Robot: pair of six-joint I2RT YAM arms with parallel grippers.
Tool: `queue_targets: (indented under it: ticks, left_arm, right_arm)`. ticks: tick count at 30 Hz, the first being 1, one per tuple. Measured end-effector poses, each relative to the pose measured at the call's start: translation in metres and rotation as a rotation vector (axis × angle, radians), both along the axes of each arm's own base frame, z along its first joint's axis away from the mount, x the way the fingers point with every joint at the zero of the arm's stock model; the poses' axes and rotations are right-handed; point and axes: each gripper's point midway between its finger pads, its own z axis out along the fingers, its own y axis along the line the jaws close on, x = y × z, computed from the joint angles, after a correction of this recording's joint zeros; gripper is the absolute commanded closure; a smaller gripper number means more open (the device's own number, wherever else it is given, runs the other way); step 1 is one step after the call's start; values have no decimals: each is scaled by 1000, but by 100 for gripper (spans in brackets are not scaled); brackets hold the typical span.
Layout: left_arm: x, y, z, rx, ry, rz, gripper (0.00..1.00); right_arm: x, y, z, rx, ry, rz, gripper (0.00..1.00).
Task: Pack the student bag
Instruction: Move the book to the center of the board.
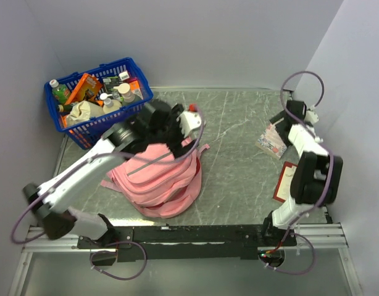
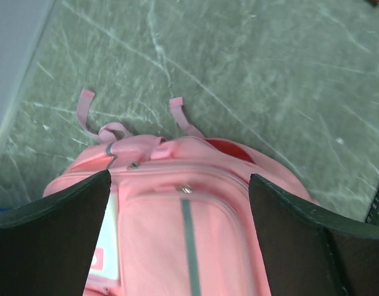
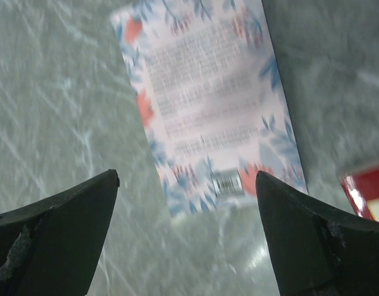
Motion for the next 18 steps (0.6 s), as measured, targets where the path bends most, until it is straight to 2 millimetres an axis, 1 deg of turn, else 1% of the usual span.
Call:
queue_targets:
  ticks: [1, 2, 4, 6, 7, 9, 12, 14, 16, 17, 18]
  left_arm:
    - [13, -5, -2, -3, 13, 12, 2]
    - [25, -9, -8, 5, 39, 24, 3]
    - [48, -14, -27, 31, 99, 43, 4]
    - [65, -14, -51, 59, 155, 64, 4]
    - [70, -11, -62, 75, 182, 76, 4]
    - [73, -7, -70, 86, 212, 89, 3]
    - [73, -7, -66, 67, 218, 79, 3]
    - [72, -9, -62, 55, 218, 62, 3]
    - [70, -7, -62, 60, 229, 49, 3]
    - [67, 1, -66, 76, 256, 41, 3]
    - [67, 2, -66, 77, 258, 42, 3]
  right_arm:
    - [10, -7, 0, -19, 21, -12, 0]
    - [19, -14, -1, -35, 45, -24, 0]
    - [32, -25, -3, -60, 83, -42, 0]
    - [35, -34, -8, -67, 112, -57, 0]
    - [30, -40, -14, -65, 135, -68, 0]
    - [20, -51, -22, -56, 171, -96, 0]
    - [8, -73, -30, -44, 220, -154, 1]
    - [9, -87, -32, -46, 230, -199, 6]
    - [11, -95, -32, -60, 223, -242, 9]
    - [9, -100, -30, -81, 215, -289, 9]
    - [9, -101, -30, -85, 215, -295, 9]
